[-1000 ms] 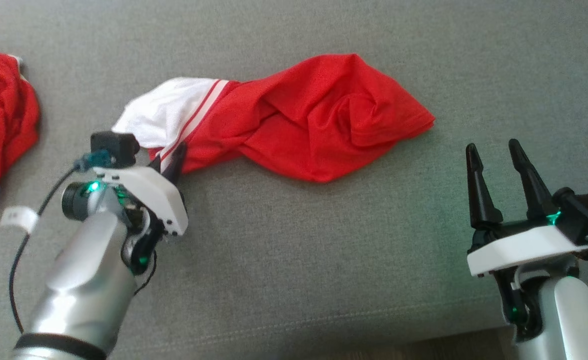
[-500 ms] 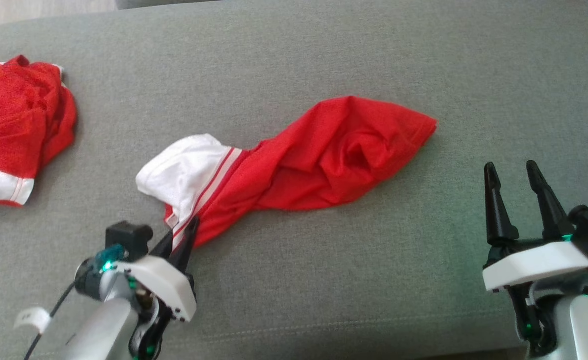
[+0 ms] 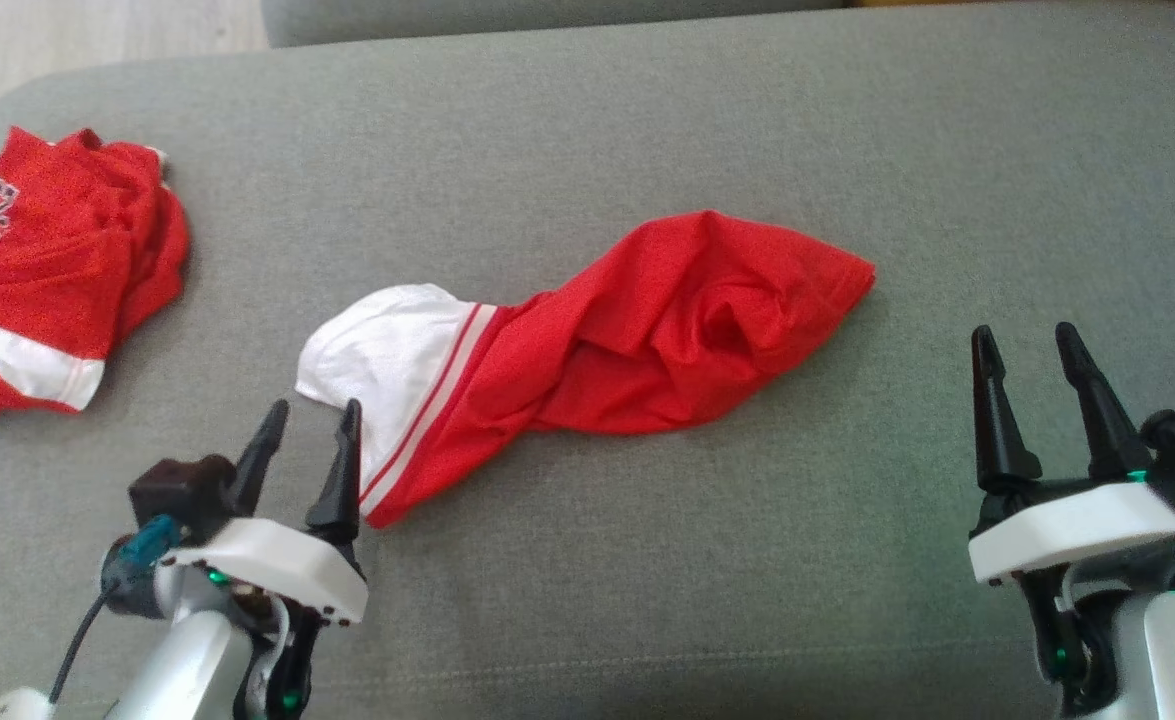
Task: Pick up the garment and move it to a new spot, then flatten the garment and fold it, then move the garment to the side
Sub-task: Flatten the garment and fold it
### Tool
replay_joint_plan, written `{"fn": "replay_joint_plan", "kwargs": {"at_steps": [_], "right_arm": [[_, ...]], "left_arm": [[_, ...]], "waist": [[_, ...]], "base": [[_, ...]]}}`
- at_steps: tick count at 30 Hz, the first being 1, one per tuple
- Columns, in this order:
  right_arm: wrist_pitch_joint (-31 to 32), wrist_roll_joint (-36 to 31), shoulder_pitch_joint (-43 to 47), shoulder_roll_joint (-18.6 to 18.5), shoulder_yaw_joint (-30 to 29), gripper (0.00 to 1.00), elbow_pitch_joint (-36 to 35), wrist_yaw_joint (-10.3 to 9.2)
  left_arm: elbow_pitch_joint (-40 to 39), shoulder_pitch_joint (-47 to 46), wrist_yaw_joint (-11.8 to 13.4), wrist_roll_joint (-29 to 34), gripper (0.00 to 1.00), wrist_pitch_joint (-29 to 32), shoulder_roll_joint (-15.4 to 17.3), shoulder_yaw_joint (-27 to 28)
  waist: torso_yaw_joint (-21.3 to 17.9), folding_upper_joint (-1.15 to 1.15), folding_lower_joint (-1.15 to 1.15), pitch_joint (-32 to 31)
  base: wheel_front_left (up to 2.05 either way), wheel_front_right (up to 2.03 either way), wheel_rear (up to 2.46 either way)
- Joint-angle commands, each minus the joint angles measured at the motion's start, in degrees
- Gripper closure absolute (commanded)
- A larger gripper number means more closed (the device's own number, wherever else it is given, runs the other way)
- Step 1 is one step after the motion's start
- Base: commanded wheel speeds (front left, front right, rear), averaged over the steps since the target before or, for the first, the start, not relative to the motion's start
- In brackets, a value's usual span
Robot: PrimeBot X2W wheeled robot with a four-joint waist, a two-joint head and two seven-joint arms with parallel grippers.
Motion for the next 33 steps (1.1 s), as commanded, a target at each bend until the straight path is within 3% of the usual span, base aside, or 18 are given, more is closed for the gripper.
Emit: {"fn": "replay_joint_plan", "kwargs": {"at_steps": [1,14,33], "right_arm": [[0.1,-0.3,-0.4,-0.3,1.1,0.0,-2.3,-0.04],[1.8,-1.6,1.1,-0.3,1.3,0.0,-2.9,-0.04],[3.9,-3.1,-0.5,-0.3,1.2,0.0,-0.7,-0.04]], "left_arm": [[-2.3,-1.0,0.7,0.8,0.0,-0.8,1.1,2.8],[-12.6,2.1,4.2,7.8,0.0,-1.2,4.4,7.7],[-14.5,1.9,4.4,8.2,0.0,0.0,4.9,6.0]], "waist": [[0.7,0.0,0.0,-0.8],[3.6,0.0,0.0,-4.6],[5.2,0.0,0.0,-2.7]], "base": [[0.0,0.0,0.0],[0.0,0.0,0.0],[0.0,0.0,0.0]]}}
